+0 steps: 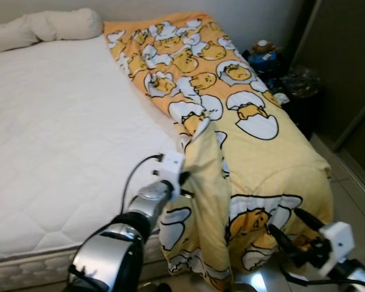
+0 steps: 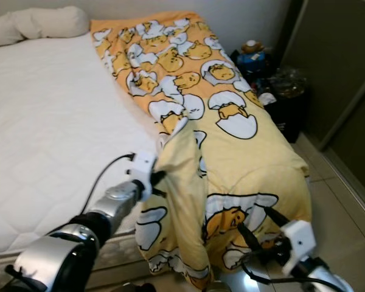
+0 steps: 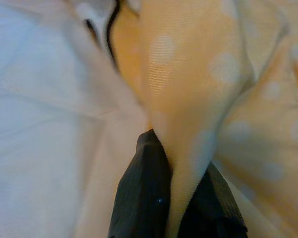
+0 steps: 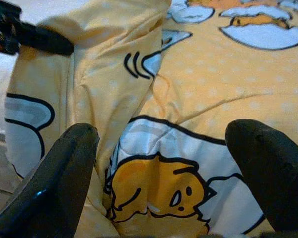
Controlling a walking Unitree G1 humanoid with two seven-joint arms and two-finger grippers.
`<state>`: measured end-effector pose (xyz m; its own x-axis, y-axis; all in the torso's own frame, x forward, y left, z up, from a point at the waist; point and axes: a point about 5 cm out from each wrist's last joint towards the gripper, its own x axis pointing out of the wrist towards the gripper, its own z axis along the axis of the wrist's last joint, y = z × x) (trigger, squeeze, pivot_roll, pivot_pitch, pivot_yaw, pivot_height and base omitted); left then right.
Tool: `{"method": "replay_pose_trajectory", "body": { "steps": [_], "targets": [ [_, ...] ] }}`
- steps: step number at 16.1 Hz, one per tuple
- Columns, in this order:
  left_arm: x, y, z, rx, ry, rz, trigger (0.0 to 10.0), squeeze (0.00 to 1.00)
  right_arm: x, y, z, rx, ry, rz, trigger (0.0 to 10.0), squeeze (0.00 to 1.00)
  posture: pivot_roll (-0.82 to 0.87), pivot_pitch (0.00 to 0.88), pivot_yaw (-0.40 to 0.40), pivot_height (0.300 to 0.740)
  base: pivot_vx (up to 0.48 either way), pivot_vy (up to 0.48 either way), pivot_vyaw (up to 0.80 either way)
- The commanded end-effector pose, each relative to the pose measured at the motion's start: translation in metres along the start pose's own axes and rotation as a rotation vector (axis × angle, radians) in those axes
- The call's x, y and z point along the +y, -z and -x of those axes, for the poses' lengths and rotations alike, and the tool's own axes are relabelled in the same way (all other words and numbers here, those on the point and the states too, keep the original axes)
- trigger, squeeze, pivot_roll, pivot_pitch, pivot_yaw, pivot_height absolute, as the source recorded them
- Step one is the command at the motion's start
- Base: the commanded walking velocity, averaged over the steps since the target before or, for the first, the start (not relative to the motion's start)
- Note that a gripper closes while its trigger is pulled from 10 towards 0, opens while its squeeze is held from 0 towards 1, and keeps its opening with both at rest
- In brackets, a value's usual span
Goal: Clean up the room
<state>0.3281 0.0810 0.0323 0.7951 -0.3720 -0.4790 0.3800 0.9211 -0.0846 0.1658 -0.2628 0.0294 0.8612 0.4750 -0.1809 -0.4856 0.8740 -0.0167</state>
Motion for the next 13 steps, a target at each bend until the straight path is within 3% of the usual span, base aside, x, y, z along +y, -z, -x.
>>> {"method": "replay_pose_trajectory", "body": {
  "steps": [1,7,10,11,13],
  "targets": [
    [0.014,-0.019,0.000,-0.047,-0.064,0.008,0.0,0.00,0.000,-0.009,-0.002,-0.030,-0.029,0.012,10.0,0.00,-0.30,0.007,0.105,0.736,0.000,0.000,0.00],
    [0.045,-0.037,0.006,-0.095,-0.186,0.045,0.0,0.00,0.022,-0.028,-0.033,-0.079,-0.156,0.003,10.0,0.00,-0.29,0.012,0.108,0.736,0.000,0.000,0.00],
    [0.078,-0.051,0.018,-0.129,-0.300,0.053,0.0,0.00,0.029,-0.043,-0.044,-0.092,-0.155,-0.013,10.0,0.00,-0.28,0.019,0.103,0.736,0.000,0.000,0.00],
    [0.082,-0.053,0.020,-0.132,-0.316,0.050,0.0,0.00,0.031,-0.046,-0.046,-0.096,-0.154,-0.017,10.0,0.00,-0.28,0.019,0.103,0.736,0.000,0.000,0.00],
    [0.104,-0.055,0.030,-0.137,-0.406,0.028,0.0,0.00,0.050,-0.070,-0.059,-0.123,-0.161,-0.028,10.0,0.00,-0.28,0.022,0.098,0.736,0.000,0.000,0.00]
  ]
}}
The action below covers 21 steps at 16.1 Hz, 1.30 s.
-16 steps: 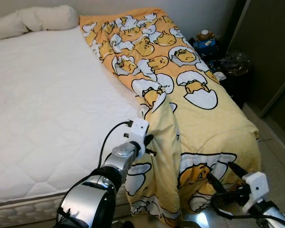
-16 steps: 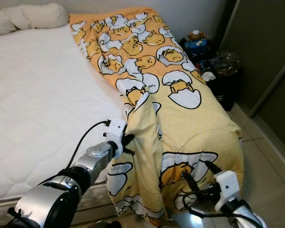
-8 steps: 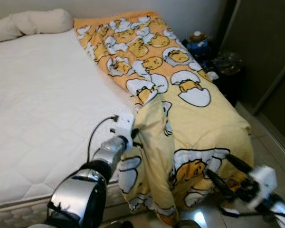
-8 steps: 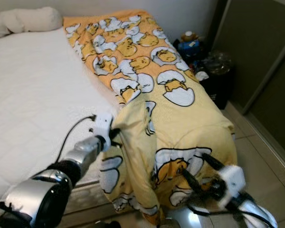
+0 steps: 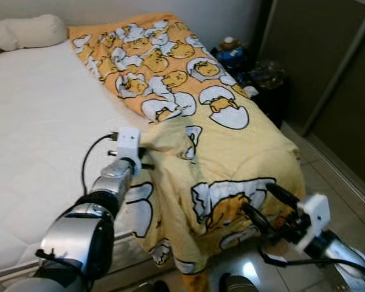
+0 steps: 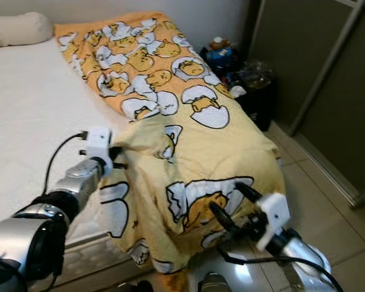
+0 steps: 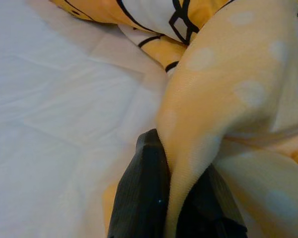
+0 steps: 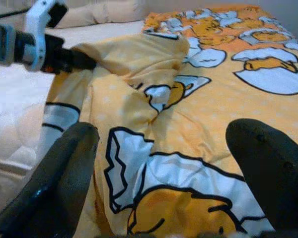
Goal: Clean up the room
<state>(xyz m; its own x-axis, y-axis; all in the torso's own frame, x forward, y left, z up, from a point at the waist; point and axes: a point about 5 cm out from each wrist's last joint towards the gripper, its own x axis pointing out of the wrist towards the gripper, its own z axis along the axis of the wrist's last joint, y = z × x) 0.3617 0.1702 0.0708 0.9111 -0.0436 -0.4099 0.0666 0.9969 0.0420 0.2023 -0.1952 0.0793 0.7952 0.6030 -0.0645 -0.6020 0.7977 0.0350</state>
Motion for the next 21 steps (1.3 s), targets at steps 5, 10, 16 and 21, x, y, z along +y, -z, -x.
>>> {"method": "replay_pose_trajectory", "body": {
  "steps": [5,10,16,21],
  "targets": [
    [0.060,0.002,0.011,0.002,-0.237,0.028,0.0,0.00,0.037,-0.047,-0.025,-0.038,-0.019,0.002,10.0,0.00,-0.27,0.027,0.089,0.736,0.000,0.000,0.00],
    [0.094,0.019,0.025,0.041,-0.368,0.051,0.0,0.00,0.042,-0.056,-0.027,0.015,-0.005,-0.017,10.0,0.00,-0.25,0.031,0.077,0.736,0.000,0.000,0.00],
    [0.125,0.044,0.044,0.116,-0.500,0.020,0.0,0.00,0.034,-0.041,-0.023,0.069,0.005,-0.036,10.0,0.00,-0.25,0.036,0.070,0.736,0.000,0.000,0.00],
    [0.151,0.061,0.063,0.158,-0.612,0.048,0.0,0.00,0.034,-0.035,-0.022,0.078,0.014,-0.045,10.0,0.00,-0.24,0.035,0.069,0.736,0.000,0.000,0.00]
  ]
}}
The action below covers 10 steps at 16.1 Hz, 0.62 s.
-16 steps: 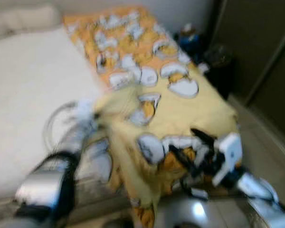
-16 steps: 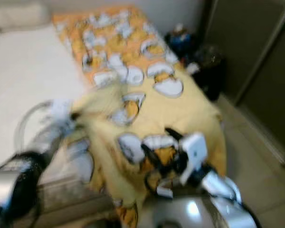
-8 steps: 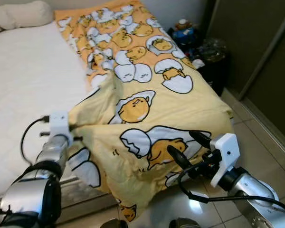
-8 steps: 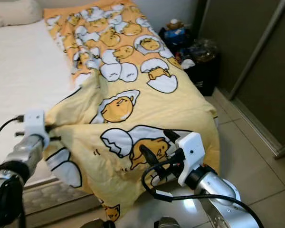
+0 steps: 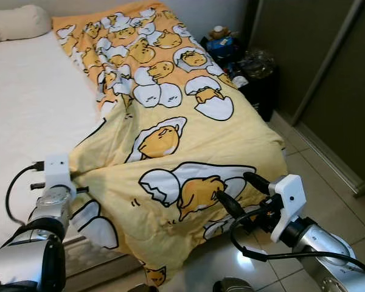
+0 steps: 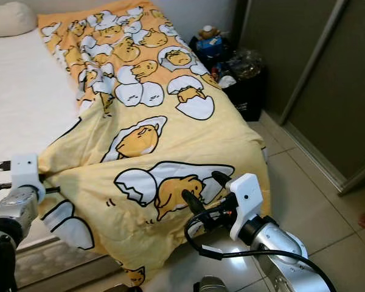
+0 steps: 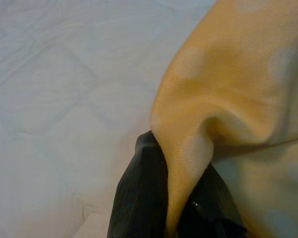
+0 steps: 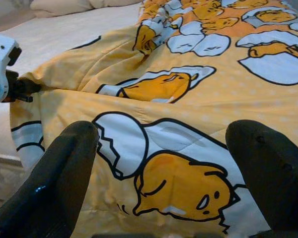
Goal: Clean up the room
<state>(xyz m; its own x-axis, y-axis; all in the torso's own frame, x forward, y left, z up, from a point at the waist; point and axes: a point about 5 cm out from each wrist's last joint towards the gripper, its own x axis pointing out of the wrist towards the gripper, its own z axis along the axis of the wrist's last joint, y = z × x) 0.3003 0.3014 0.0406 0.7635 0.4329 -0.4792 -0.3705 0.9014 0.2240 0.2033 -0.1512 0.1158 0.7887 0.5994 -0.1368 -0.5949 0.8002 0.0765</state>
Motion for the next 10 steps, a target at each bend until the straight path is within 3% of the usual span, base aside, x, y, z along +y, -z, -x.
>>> {"method": "replay_pose_trajectory", "body": {
  "steps": [1,3,6,10],
  "targets": [
    [0.032,0.006,0.001,0.026,-0.136,0.043,0.0,0.00,-0.003,0.002,0.002,-0.009,0.020,-0.007,10.0,0.00,-0.24,0.033,0.069,0.736,0.000,0.000,0.00],
    [0.037,0.014,0.002,0.048,-0.152,0.057,0.0,0.00,-0.002,0.003,0.003,-0.010,0.011,-0.006,10.0,0.00,-0.24,0.032,0.070,0.736,0.000,0.000,0.00],
    [0.058,0.034,0.008,0.118,-0.256,0.097,0.0,0.00,-0.004,0.006,0.003,0.003,-0.007,-0.001,10.0,0.00,-0.24,0.023,0.065,0.736,0.000,0.000,0.00],
    [0.080,0.058,0.017,0.209,-0.366,0.056,0.0,0.00,-0.004,0.007,0.000,0.008,-0.008,0.004,10.0,0.00,-0.24,0.015,0.062,0.736,0.000,0.000,0.00]
  ]
}}
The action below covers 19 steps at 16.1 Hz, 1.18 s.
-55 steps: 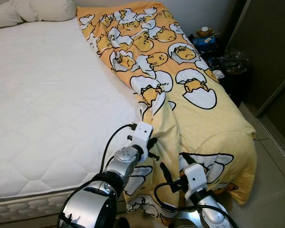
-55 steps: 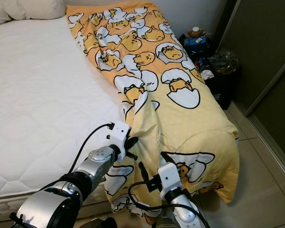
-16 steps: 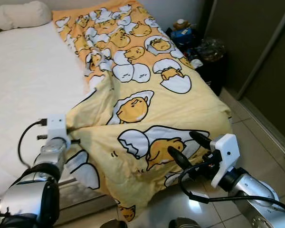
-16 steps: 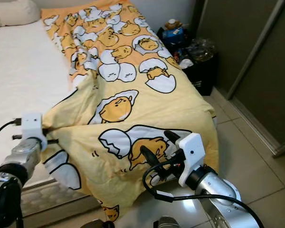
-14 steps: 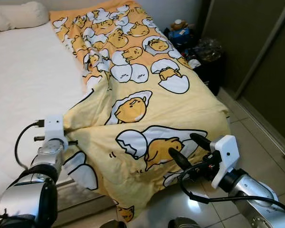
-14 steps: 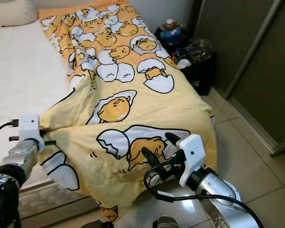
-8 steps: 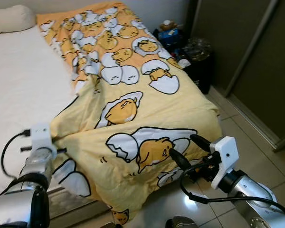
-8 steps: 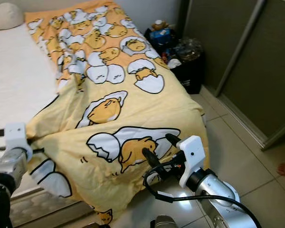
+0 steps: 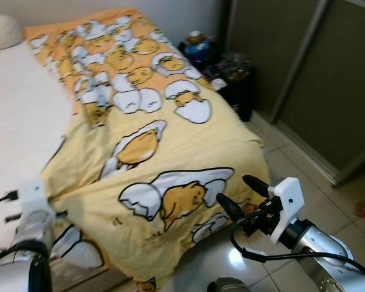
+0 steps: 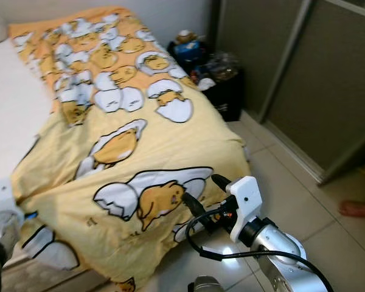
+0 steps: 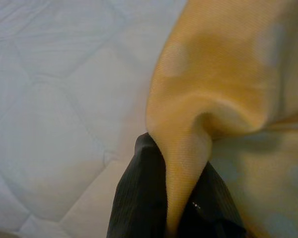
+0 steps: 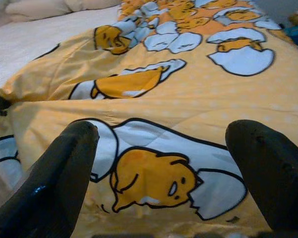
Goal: Clean up the room
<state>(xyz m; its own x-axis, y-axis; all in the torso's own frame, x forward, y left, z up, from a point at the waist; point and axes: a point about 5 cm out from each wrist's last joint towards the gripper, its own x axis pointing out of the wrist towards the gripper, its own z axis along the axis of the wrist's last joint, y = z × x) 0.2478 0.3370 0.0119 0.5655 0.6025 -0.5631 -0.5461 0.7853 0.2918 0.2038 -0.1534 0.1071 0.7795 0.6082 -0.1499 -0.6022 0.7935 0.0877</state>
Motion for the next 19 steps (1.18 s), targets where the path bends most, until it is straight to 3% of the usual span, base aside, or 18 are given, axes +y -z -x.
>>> {"method": "replay_pose_trajectory", "body": {
  "steps": [1,3,9,11,13,14,15,19],
  "targets": [
    [0.040,0.010,-0.002,0.056,-0.167,-0.007,0.0,0.00,-0.001,-0.001,0.000,-0.006,0.004,0.013,10.0,0.00,-0.24,0.013,0.062,0.736,0.000,0.000,0.00],
    [0.052,0.027,0.000,0.113,-0.227,-0.050,0.0,0.00,0.001,0.000,0.002,-0.005,0.002,0.014,10.0,0.00,-0.24,0.013,0.063,0.736,0.000,0.000,0.00],
    [0.090,0.074,0.012,0.261,-0.363,-0.071,0.0,0.00,-0.001,0.005,0.005,0.002,0.006,0.012,10.0,0.00,-0.23,0.022,0.061,0.736,0.000,0.000,0.00],
    [0.080,0.073,0.010,0.239,-0.287,-0.102,0.0,0.00,-0.006,0.004,0.001,0.001,0.009,0.014,10.0,0.00,-0.22,0.025,0.053,0.736,0.000,0.000,0.00],
    [0.049,0.066,0.008,0.186,-0.143,-0.140,0.0,0.00,-0.007,0.002,-0.002,-0.010,0.016,0.017,10.0,0.00,-0.22,0.026,0.054,0.736,0.000,0.000,0.00],
    [0.022,0.062,0.008,0.164,-0.050,-0.152,10.0,0.00,-0.006,0.001,-0.002,-0.017,0.014,0.015,10.0,0.00,-0.21,0.027,0.056,0.736,0.000,0.000,0.00],
    [0.001,0.058,0.009,0.147,0.000,-0.115,10.0,0.00,-0.003,-0.001,-0.002,-0.027,0.007,0.010,10.0,0.00,-0.21,0.028,0.057,0.736,0.000,0.000,0.00],
    [-0.040,0.047,0.015,0.100,0.117,-0.080,10.0,0.00,-0.010,-0.012,-0.010,-0.049,0.038,0.034,10.0,0.00,-0.22,0.024,0.068,0.736,0.000,0.000,0.00]
  ]
}}
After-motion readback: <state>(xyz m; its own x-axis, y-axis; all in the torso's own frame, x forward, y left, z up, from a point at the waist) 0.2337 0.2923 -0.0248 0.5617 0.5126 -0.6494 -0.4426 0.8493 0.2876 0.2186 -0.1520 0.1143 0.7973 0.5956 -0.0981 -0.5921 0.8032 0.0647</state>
